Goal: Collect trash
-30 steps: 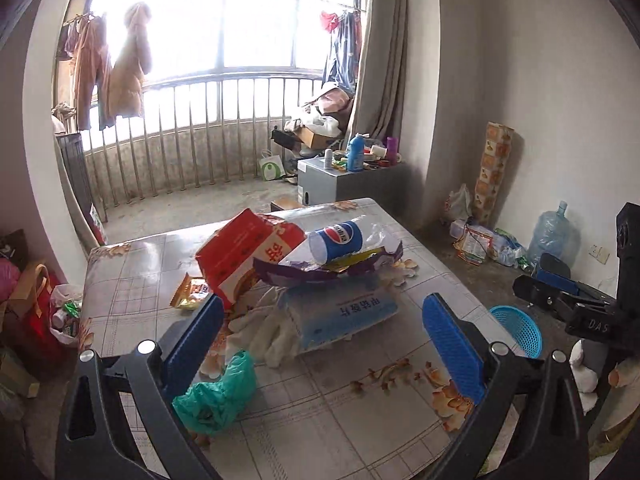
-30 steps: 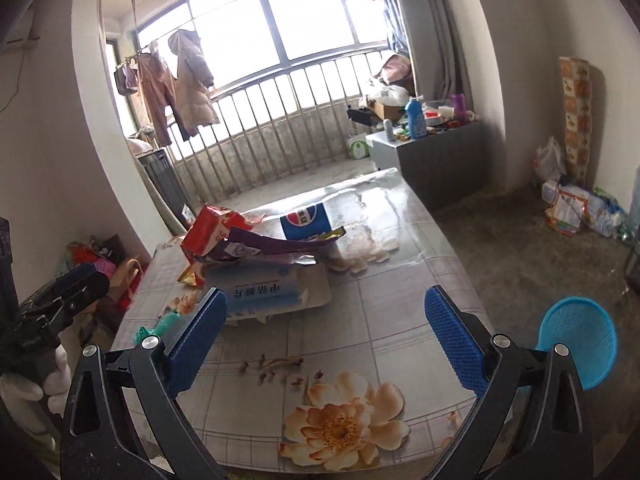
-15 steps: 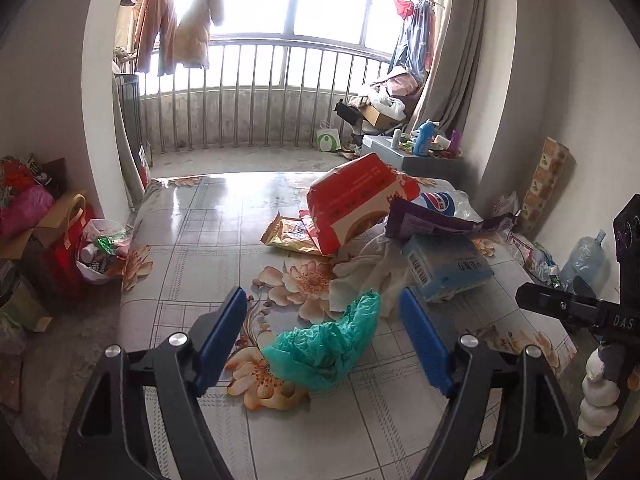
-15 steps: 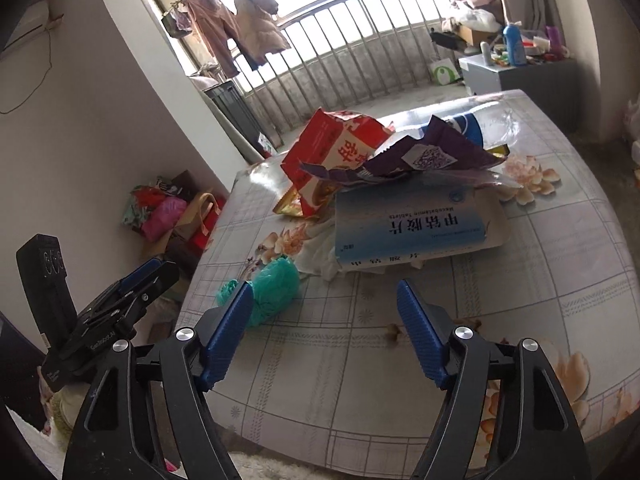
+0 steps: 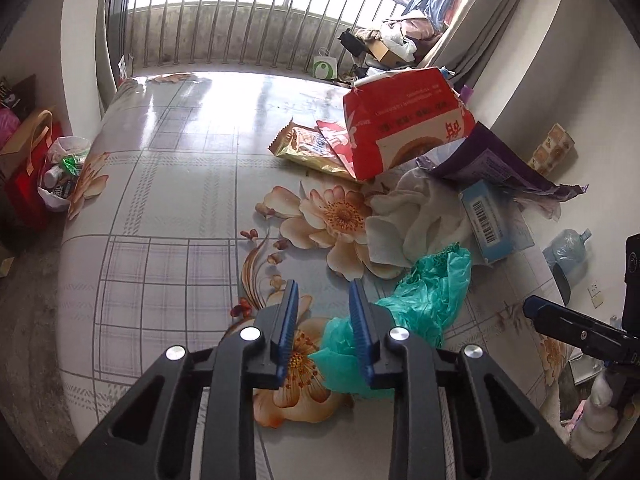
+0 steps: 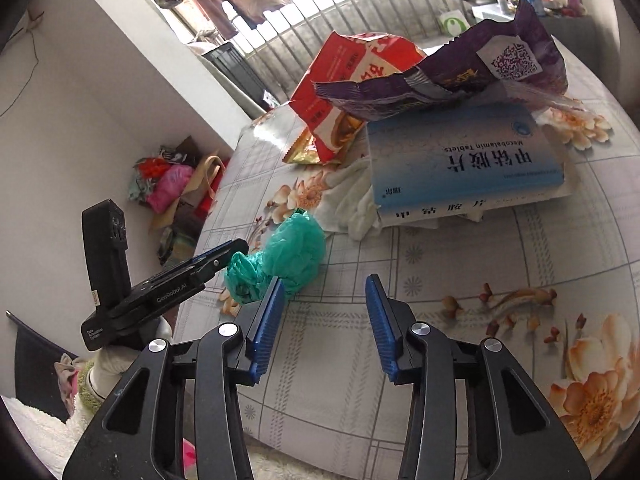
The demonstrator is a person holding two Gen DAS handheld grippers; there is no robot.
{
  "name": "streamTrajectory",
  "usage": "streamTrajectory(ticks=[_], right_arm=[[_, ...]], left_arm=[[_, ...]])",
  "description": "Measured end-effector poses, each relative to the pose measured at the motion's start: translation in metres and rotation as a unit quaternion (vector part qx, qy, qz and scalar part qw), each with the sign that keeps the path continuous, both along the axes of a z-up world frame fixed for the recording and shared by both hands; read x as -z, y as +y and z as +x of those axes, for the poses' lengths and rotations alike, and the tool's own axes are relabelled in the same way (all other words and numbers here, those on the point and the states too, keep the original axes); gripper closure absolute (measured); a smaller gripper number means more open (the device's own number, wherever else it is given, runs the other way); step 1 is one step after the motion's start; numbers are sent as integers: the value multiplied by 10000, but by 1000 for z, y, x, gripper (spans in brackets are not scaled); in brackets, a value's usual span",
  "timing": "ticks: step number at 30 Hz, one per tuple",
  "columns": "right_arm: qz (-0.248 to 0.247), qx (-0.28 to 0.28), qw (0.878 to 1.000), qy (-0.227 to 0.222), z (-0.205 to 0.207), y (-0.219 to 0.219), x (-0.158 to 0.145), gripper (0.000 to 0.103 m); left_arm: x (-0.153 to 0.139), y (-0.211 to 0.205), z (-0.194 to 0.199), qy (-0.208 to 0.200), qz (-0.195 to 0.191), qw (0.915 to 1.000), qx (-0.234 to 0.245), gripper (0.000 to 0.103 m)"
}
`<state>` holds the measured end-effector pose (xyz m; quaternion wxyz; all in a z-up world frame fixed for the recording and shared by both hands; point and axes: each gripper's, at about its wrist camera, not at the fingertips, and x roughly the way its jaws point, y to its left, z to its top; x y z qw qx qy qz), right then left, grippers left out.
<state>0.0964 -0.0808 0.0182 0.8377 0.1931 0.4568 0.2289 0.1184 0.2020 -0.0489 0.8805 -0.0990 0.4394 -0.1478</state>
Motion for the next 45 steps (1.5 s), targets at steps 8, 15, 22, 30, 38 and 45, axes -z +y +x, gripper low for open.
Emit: streamTrajectory(ticks=[8,15,22,30,38,45], right_arm=[[232,50,9991,344,0,-11,16,64],[697,53,9946,764,-2,-26,31,68],[992,58,9911,887,-15,-45,33,82],[1164,659,9864,959,-33,-93,34,85],[1304,1543,9754,885,-53,-142,38,85],[1480,2122,9628,779,-55,-174,45,85]], left_arm=[[11,-31,-26,651,-776,9935,522,78],[21,-60,-39,877,-855,9889,845,79],[15,-86,-44,916,-857,9854,1154,83],[6,-153,-42,912,-750,9756,1852,83],[-3,-223,-21,795,-559,9629,2516,83],[-10,-272,5,527,-434,9567,2828,83]])
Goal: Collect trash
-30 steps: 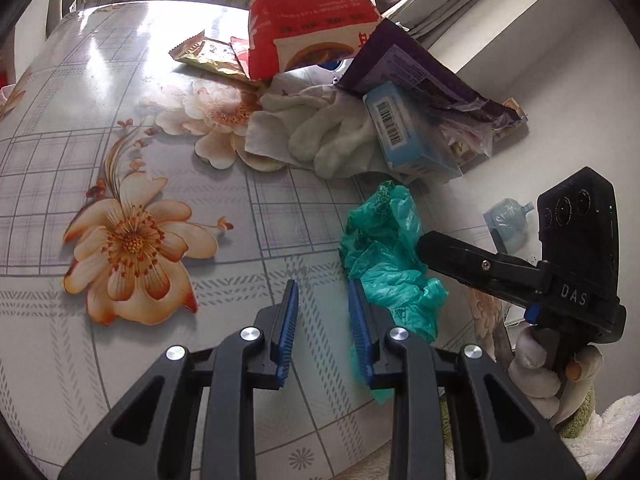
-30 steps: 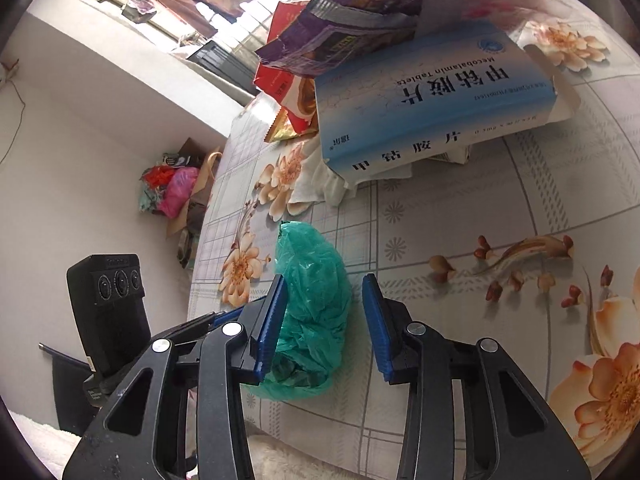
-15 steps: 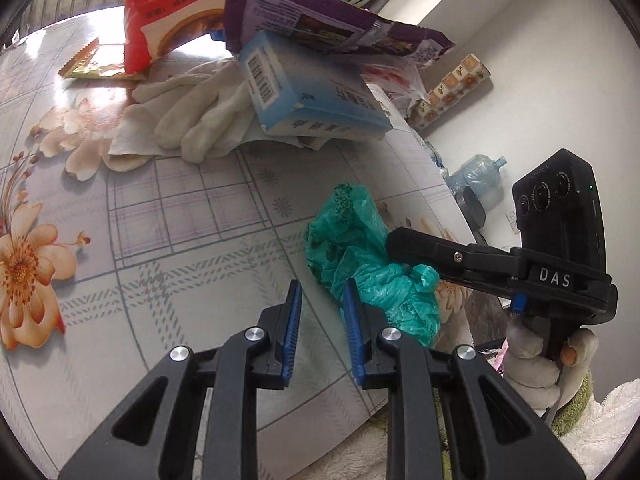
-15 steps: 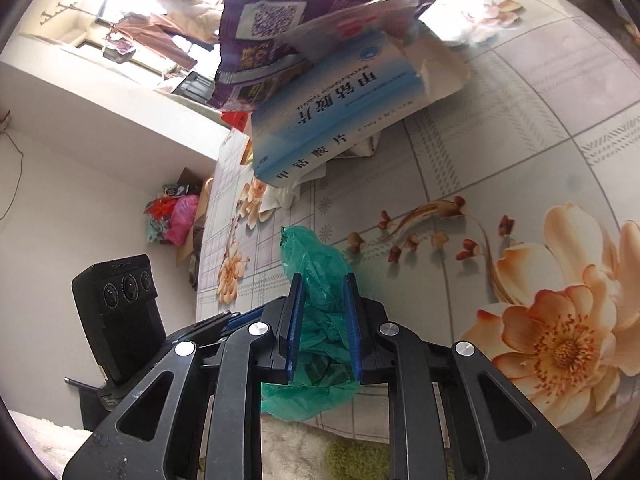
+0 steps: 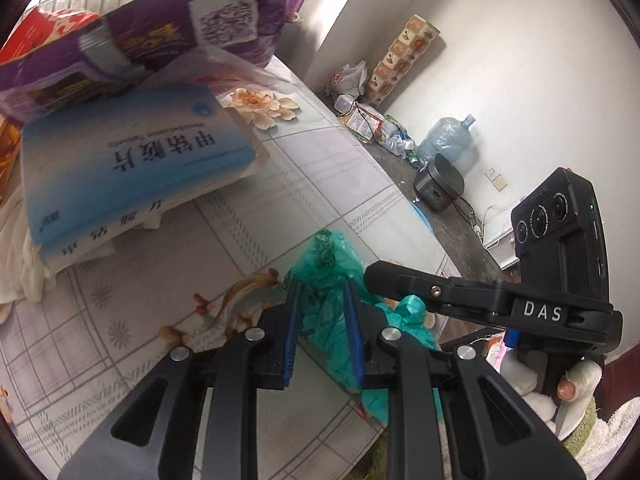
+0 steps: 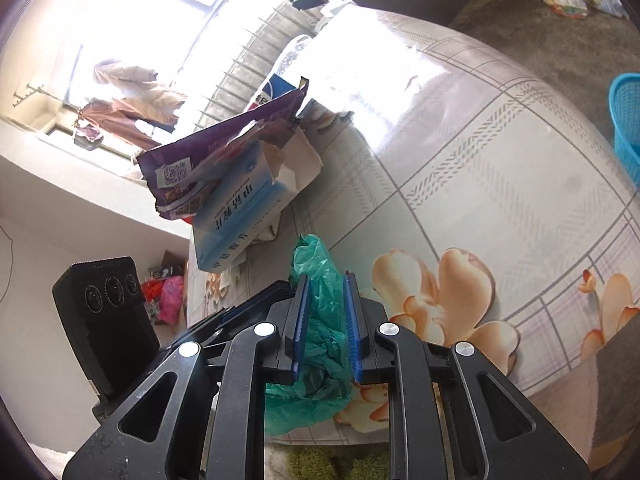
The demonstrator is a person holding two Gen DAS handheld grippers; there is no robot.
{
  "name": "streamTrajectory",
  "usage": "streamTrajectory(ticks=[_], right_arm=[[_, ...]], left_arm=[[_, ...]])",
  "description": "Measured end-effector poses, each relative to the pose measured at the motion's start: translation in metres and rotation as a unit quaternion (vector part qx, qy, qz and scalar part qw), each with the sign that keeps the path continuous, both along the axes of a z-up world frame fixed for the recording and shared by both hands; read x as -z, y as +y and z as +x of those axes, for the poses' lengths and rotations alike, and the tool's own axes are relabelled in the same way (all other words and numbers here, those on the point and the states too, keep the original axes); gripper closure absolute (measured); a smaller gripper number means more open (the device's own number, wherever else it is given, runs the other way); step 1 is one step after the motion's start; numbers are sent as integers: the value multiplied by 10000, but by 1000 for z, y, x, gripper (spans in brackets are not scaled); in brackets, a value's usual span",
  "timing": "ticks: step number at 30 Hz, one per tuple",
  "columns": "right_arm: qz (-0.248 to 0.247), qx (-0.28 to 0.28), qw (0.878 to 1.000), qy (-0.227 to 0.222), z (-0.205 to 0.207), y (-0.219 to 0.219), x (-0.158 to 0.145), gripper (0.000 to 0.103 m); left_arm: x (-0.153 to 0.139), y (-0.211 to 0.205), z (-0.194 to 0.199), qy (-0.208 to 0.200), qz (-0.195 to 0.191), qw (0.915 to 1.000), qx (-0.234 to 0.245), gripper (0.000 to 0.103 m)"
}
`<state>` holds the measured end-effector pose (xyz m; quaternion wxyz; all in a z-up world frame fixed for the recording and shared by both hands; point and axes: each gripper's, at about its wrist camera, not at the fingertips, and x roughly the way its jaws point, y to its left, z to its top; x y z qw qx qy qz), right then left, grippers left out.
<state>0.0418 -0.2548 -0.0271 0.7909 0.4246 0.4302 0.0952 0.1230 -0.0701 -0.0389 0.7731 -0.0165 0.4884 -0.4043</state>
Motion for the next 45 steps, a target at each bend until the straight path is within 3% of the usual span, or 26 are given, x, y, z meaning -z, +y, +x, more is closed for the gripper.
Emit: streamTrajectory(ticks=[6,18,21,26,32,39,42,45], right_arm=[[164,334,9993,-1,1,-23,6,85],[116,514,9985,-144,-6,-40,2,85],[23,465,9987,-204,-8,-39,-4,78],[-283,359,9986,-278,-9,-31,-15,59],[-915,-23,9958,-94,-8,-8,-21,47],[-1372,-440,9893,224,1,16,-9,47],[-1388,-524,9884,326,3,18,-5,57],[-1362,-567,9882,419,3,20,-1,76]], left_arm=[[-1,-26,9,-91,-37,9999,75,83],[-11,-5,-3,-387,-115,9991,-87,81],[-14,4,-6,-456,-110,9987,-192,80],[-18,19,-11,-561,-71,9979,-325,77],[-13,37,-21,-561,118,9975,-407,77],[-4,52,-24,-421,139,9975,-547,77],[-5,55,-25,-434,107,9974,-571,77],[-5,58,-27,-439,89,9974,-568,77]])
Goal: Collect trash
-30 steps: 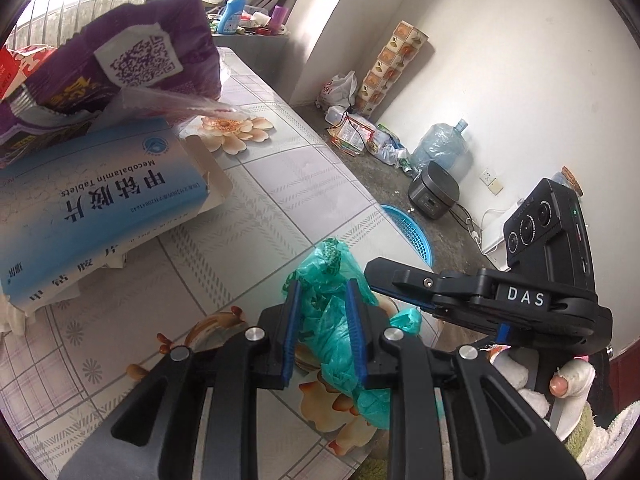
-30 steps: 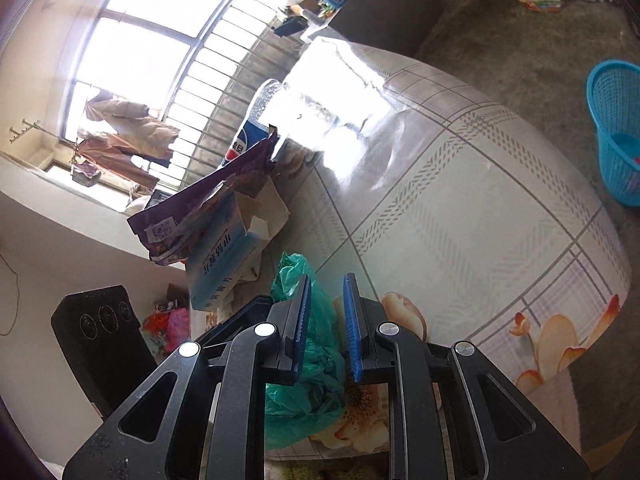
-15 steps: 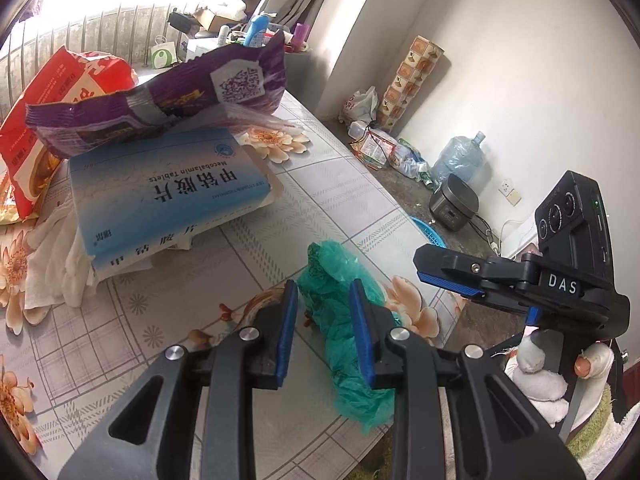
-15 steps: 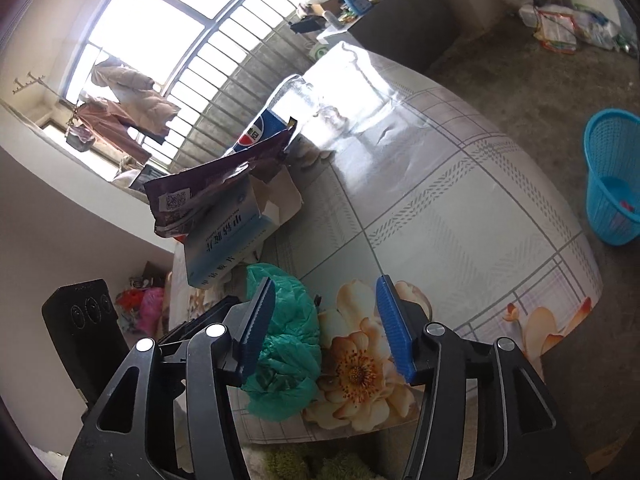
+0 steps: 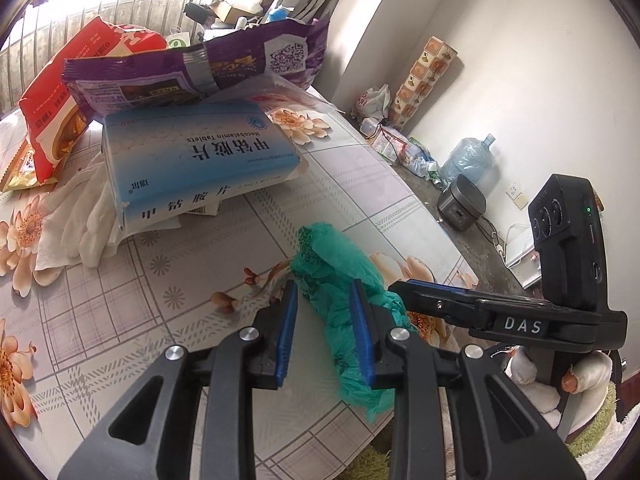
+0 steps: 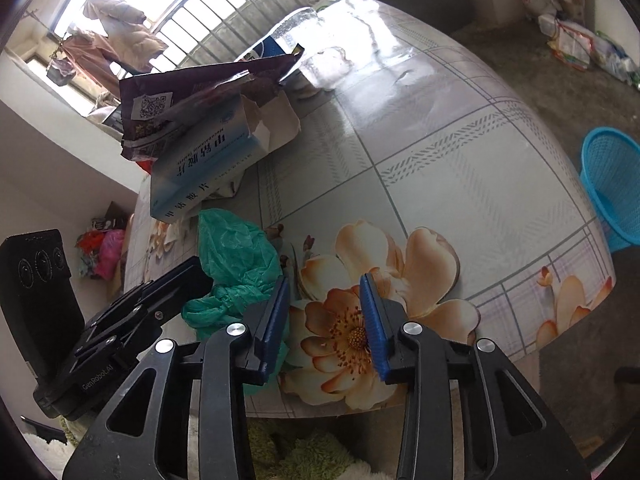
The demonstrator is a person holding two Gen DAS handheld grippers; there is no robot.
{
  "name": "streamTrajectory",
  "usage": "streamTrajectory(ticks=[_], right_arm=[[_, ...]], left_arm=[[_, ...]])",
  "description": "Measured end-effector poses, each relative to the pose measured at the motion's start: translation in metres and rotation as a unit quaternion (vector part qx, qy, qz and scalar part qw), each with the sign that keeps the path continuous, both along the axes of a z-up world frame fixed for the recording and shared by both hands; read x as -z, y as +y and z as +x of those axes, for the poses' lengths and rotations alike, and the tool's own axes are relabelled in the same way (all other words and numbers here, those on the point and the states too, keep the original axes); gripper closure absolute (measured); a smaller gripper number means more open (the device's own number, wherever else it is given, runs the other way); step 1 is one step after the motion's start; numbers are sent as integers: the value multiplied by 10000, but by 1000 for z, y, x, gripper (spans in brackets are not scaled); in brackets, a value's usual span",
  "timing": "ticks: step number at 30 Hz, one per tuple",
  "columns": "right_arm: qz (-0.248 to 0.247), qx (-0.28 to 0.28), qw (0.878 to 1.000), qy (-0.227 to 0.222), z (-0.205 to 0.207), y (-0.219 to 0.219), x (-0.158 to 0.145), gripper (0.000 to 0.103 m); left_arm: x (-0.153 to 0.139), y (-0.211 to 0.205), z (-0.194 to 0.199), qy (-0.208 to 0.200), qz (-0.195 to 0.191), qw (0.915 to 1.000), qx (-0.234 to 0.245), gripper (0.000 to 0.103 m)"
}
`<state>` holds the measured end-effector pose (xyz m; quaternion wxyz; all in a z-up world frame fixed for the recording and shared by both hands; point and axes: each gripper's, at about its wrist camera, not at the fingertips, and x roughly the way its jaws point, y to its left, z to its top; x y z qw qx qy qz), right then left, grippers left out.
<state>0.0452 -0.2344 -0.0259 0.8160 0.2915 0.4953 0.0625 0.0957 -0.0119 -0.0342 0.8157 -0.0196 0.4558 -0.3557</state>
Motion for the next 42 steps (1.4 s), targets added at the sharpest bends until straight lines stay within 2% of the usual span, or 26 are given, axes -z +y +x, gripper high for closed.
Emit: streamTrajectory(ticks=[2,5,21,25,27,29,32,37,39,42], right_arm=[[58,14,10000,41,0,0,3,87],[113,75,9999,68,1,-1,5,93],[344,390,9986,-26,-1,-20,4,93],[439,432,9980,-162,-6,-24,-3,86],[451,400,9978,-291,-8,-25,-10,78],[547,278,9972,-421,-9,-22,-18,59],[616,-24,9968,-512,-5,-8,-26,45],[252,-514,9982,-199,10,24,-16,42],[389,-585,9975,-80,15,29,-9,42],[542,-632,9965,-33,21,31,-6,50]], left_arm=[[0,1,0,-1,-9,10000,3,77],[-1,2,-1,7,-21,10000,-7,77],[-13,13,-5,-126,-90,9997,-193,77],[-19,24,-9,-225,-210,9991,-285,77],[-22,30,-10,-292,-236,9987,-334,77],[-23,37,-10,-348,-231,9983,-396,77],[-26,47,-10,-453,-191,9974,-517,77],[-29,65,-4,-542,-233,9955,-744,77],[-30,72,-1,-564,-236,9948,-812,77],[-31,79,1,-610,-241,9941,-860,77]])
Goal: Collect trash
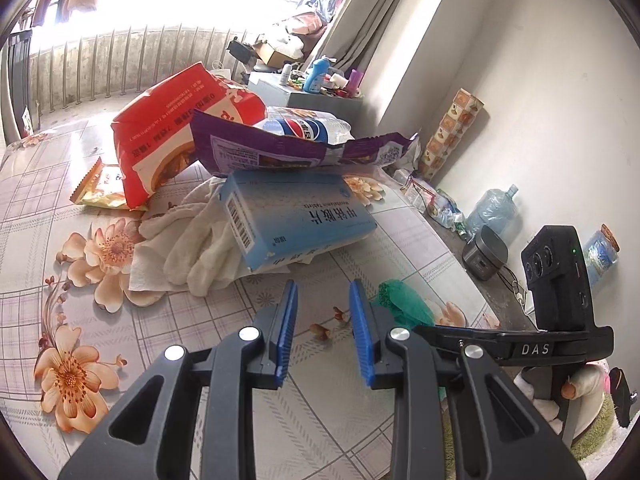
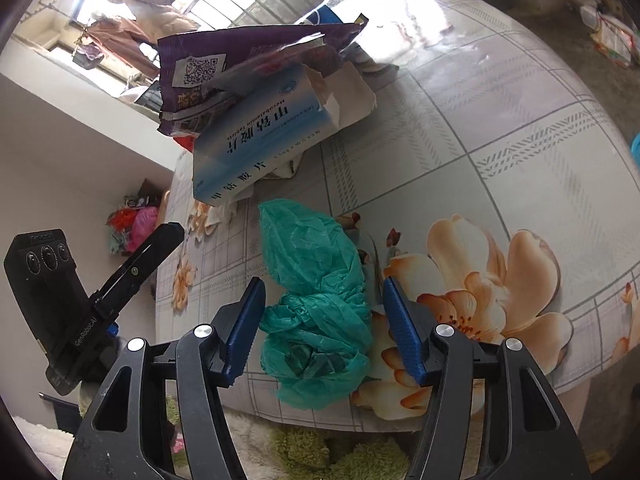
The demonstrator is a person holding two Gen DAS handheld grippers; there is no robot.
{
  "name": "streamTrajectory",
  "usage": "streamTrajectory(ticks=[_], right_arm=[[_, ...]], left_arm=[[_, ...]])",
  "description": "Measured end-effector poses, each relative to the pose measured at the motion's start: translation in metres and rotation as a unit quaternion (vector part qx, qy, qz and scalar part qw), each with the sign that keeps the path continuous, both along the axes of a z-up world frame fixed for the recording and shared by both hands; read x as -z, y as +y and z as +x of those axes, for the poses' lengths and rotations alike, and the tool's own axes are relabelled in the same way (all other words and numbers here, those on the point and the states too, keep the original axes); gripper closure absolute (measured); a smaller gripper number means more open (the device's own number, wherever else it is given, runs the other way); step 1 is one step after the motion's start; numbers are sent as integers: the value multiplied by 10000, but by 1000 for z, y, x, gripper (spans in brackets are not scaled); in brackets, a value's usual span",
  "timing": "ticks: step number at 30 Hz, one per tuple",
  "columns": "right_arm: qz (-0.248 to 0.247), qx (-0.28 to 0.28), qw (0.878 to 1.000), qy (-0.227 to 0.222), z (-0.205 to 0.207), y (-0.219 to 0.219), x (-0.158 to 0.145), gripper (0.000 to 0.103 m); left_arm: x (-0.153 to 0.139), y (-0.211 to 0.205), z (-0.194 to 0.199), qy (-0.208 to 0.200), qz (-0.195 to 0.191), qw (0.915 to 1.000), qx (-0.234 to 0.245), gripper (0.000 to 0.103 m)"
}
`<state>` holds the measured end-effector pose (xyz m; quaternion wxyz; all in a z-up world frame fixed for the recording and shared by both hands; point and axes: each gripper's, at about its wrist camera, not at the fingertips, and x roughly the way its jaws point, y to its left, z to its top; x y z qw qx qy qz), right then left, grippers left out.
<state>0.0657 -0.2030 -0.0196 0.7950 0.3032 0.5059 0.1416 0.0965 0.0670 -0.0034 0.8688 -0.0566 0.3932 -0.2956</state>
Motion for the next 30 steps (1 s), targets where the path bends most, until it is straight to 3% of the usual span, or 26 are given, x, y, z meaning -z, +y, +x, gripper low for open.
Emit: streamTrajectory(ticks=[1,7,20,30], right_arm=[[-20,-8,10000,-24,1,2,-2,55],[-314,95,9994,-120,-2,6,-8,60],[60,768,9970,-45,-6,-29,1,61],[127,911,9957,-60,-7,-35,2,61]], left_arm=[[1,3,1,-1,4,10000,-12,77],[6,5,6,126,-20,9999,-33,77],[5,-1,1,110,3,9999,-22,77],[1,-1,0,4,28,10000,-59,77]])
